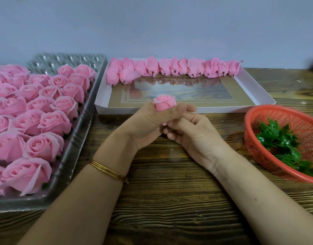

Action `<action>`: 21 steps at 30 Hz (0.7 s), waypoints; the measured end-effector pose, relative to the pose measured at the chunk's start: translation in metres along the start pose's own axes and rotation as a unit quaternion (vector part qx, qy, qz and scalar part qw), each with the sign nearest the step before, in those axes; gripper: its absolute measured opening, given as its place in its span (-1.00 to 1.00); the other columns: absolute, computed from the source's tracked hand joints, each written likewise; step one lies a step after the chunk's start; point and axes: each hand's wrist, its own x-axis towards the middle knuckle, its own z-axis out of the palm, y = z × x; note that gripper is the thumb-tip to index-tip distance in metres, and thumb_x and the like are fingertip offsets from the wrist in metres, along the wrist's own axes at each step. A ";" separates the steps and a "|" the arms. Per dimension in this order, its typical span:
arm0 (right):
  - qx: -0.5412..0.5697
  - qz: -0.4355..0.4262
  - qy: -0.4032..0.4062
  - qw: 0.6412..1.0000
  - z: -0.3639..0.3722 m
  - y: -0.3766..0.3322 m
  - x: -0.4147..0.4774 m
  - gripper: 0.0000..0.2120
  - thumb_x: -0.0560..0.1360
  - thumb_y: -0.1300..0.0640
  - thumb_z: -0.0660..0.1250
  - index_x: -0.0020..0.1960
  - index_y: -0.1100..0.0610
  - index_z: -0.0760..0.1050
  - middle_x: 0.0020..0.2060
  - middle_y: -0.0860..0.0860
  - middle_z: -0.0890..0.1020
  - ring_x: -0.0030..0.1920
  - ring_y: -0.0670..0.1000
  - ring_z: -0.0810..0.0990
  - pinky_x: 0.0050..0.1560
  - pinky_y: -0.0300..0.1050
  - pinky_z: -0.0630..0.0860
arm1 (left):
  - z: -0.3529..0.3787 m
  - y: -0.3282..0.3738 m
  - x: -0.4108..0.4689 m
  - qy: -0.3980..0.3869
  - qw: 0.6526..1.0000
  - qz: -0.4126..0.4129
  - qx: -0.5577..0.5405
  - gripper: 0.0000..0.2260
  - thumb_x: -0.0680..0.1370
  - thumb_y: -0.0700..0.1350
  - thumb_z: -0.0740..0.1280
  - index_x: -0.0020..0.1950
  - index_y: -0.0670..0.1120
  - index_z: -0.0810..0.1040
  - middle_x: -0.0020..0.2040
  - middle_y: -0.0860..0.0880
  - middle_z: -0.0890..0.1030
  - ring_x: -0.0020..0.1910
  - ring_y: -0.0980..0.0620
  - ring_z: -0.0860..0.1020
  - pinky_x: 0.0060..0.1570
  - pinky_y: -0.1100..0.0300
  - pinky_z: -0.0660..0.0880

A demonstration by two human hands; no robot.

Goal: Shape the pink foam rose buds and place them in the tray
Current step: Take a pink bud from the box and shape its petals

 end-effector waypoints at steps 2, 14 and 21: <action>0.010 0.010 -0.012 1.000 -0.001 0.000 0.001 -0.88 0.36 0.27 0.37 -0.32 0.16 0.64 -0.37 0.03 0.62 -0.30 -0.07 0.54 -0.24 -0.31 0.49 | 0.000 0.001 -0.001 0.002 1.000 -0.002 0.003 -0.49 0.24 0.16 0.55 0.04 -0.15 0.67 -0.15 -0.05 0.61 -0.21 -0.01 0.45 -0.30 0.19 0.31; 0.001 -0.030 0.064 0.997 0.001 0.005 0.000 -0.68 0.28 0.36 0.45 0.02 0.41 0.57 -0.25 0.18 0.57 -0.06 0.20 0.44 -0.12 -0.17 0.42 | 0.003 -0.004 0.004 0.074 0.997 -0.010 0.006 -0.75 0.46 0.00 0.40 0.01 -0.14 0.69 -0.09 -0.19 0.64 -0.11 -0.06 0.60 -0.19 0.15 0.49; -0.018 -0.009 0.022 1.000 -0.001 0.002 0.001 -0.93 0.33 0.30 0.41 -0.20 0.26 0.63 -0.35 0.07 0.63 -0.29 -0.04 0.55 -0.21 -0.28 0.48 | 0.001 -0.002 0.001 0.023 1.000 0.002 0.015 -0.57 0.53 -0.03 0.32 0.19 -0.38 0.53 -0.16 0.01 0.67 -0.24 0.08 0.54 -0.31 0.19 0.36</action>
